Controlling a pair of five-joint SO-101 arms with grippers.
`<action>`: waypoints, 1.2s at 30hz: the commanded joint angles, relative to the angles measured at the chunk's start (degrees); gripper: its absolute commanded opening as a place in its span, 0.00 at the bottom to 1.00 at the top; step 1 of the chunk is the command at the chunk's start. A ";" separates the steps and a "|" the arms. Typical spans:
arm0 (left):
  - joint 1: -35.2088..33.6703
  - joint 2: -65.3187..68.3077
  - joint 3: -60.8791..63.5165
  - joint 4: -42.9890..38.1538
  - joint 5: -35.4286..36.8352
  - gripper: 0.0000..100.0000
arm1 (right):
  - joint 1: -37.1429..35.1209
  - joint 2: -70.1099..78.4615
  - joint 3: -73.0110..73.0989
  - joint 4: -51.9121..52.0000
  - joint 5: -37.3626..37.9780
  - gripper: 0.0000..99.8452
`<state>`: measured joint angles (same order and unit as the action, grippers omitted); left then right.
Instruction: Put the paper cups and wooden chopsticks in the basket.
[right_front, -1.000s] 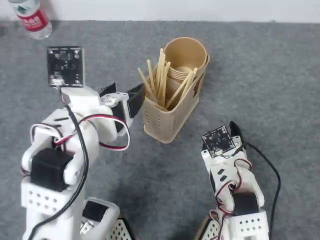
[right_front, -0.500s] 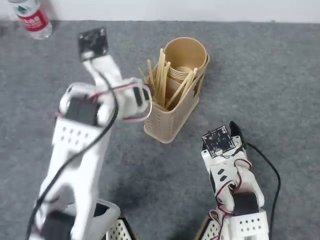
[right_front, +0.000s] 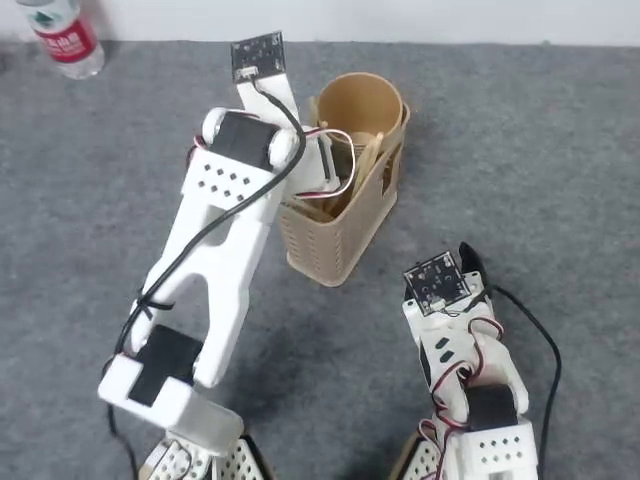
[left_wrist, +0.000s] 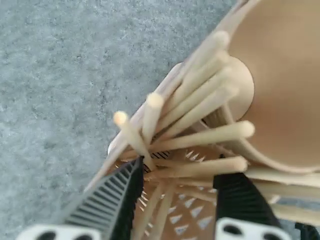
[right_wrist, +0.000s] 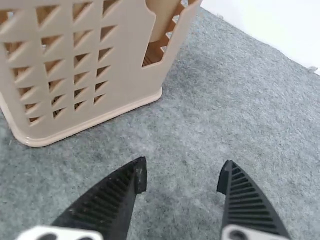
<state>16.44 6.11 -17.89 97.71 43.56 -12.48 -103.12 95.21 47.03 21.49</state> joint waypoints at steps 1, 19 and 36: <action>-0.53 0.79 -1.10 1.67 1.05 0.22 | 0.31 -0.57 1.05 -0.22 0.88 0.23; -9.23 -16.79 0.31 2.99 1.14 0.22 | 0.22 -0.66 1.05 -0.04 0.88 0.23; -6.68 -12.48 11.56 -0.35 -0.26 0.26 | 0.22 -0.66 1.05 0.22 0.88 0.23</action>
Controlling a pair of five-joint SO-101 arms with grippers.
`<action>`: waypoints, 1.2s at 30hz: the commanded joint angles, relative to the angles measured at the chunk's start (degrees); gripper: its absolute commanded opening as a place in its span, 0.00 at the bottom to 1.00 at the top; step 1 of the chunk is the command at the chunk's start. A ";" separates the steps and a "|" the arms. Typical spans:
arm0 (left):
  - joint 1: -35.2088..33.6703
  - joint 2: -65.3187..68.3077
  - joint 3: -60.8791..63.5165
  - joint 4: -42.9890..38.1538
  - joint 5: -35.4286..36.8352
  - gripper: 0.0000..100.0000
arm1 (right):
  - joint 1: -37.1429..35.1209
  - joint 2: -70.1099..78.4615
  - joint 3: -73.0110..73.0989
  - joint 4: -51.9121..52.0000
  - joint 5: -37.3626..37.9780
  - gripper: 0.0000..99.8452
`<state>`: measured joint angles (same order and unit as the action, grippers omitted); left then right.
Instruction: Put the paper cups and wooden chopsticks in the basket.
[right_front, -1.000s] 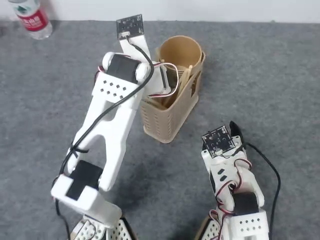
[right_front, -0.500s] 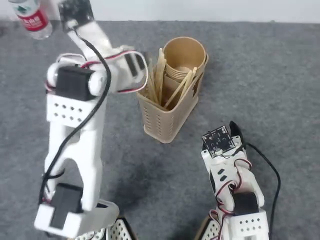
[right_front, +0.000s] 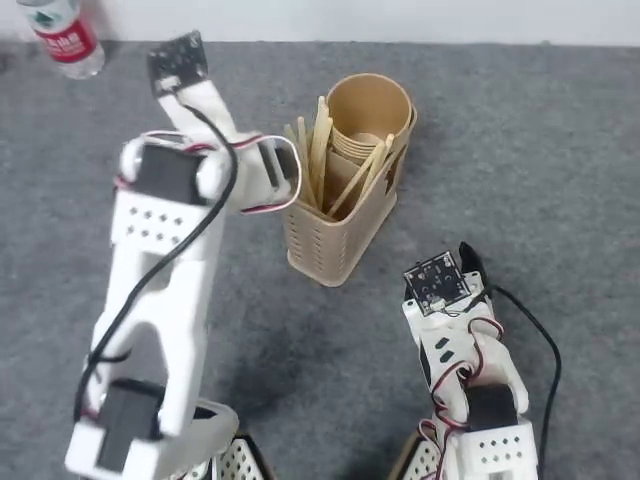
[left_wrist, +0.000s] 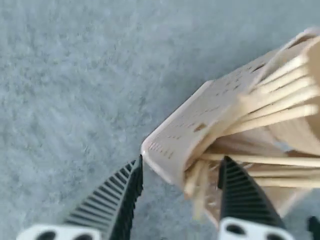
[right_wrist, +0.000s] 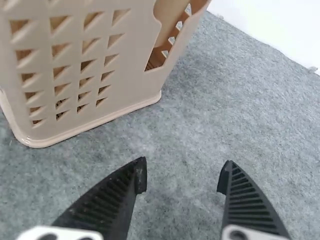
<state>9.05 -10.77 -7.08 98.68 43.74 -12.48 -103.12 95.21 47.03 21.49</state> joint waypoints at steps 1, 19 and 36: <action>0.79 6.15 0.75 -1.85 -0.44 0.26 | 0.22 -0.66 1.05 0.22 0.88 0.23; -4.40 14.68 -5.41 -7.74 -38.07 0.01 | 0.22 -0.66 1.05 -0.04 0.88 0.23; -10.55 15.65 -11.82 -14.15 -88.53 0.01 | 0.13 -0.57 1.05 0.04 0.88 0.23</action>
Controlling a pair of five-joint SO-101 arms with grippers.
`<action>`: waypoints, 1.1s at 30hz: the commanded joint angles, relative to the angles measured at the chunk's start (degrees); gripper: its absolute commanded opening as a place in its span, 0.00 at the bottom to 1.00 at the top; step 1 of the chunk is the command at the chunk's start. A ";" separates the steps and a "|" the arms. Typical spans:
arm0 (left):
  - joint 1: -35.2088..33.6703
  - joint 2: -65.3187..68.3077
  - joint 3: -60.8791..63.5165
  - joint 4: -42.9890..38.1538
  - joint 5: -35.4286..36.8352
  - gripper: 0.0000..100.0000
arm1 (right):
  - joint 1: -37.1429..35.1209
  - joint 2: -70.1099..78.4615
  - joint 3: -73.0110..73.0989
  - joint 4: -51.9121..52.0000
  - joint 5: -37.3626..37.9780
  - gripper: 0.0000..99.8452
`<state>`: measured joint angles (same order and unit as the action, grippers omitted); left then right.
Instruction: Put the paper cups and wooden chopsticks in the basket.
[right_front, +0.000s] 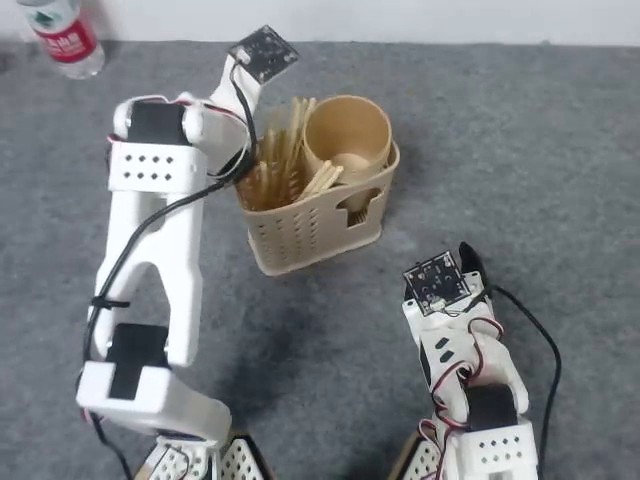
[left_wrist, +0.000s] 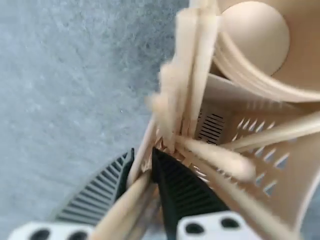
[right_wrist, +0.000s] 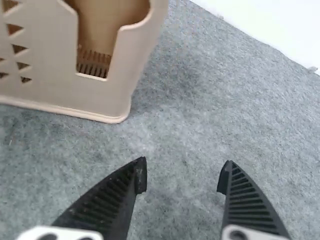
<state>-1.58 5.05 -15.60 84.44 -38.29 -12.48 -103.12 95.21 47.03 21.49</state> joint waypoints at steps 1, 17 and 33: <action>0.79 -0.18 -3.30 0.62 -7.30 0.01 | 0.13 -0.57 1.05 0.04 0.88 0.23; -2.20 -0.18 -3.65 -11.08 7.65 0.22 | 0.13 -0.57 1.05 -0.22 0.88 0.23; -6.07 -5.01 -5.32 -14.07 34.73 0.30 | 0.13 -0.57 1.05 0.13 0.88 0.23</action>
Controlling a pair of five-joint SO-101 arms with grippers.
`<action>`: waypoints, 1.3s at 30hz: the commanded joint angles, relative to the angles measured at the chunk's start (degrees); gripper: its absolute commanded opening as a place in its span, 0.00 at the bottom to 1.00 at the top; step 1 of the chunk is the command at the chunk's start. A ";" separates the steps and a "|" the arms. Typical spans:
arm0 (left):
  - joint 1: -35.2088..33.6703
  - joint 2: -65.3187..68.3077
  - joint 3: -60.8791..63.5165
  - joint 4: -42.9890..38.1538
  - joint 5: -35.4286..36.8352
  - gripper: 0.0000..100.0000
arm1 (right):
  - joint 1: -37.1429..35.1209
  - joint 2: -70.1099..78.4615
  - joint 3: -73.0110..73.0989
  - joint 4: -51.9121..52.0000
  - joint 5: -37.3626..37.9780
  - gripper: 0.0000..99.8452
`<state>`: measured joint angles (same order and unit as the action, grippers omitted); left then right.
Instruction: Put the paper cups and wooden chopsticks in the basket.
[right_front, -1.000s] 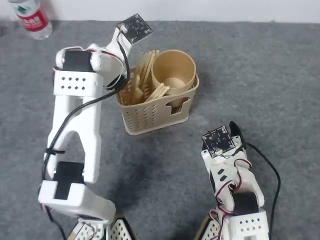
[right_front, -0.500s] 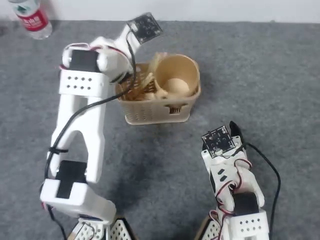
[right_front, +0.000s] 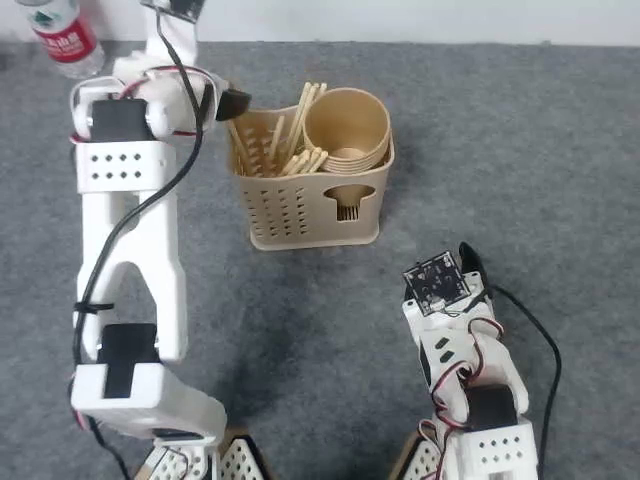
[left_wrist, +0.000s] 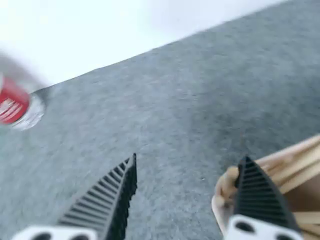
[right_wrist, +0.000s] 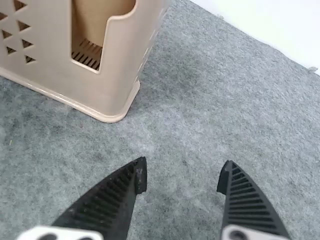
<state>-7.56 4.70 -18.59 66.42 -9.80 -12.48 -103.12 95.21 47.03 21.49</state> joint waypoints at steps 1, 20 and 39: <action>-0.09 -4.92 -2.24 6.15 7.56 0.30 | 0.13 -0.57 1.05 0.13 0.88 0.23; 3.69 -0.09 3.47 19.43 10.11 0.28 | -1.27 -0.48 1.05 0.40 0.88 0.23; 7.74 3.52 -1.45 26.73 9.67 0.01 | -1.10 -0.48 1.05 0.31 0.88 0.23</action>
<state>-0.79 8.66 -16.13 88.84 -0.66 -13.63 -103.12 95.21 47.03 21.49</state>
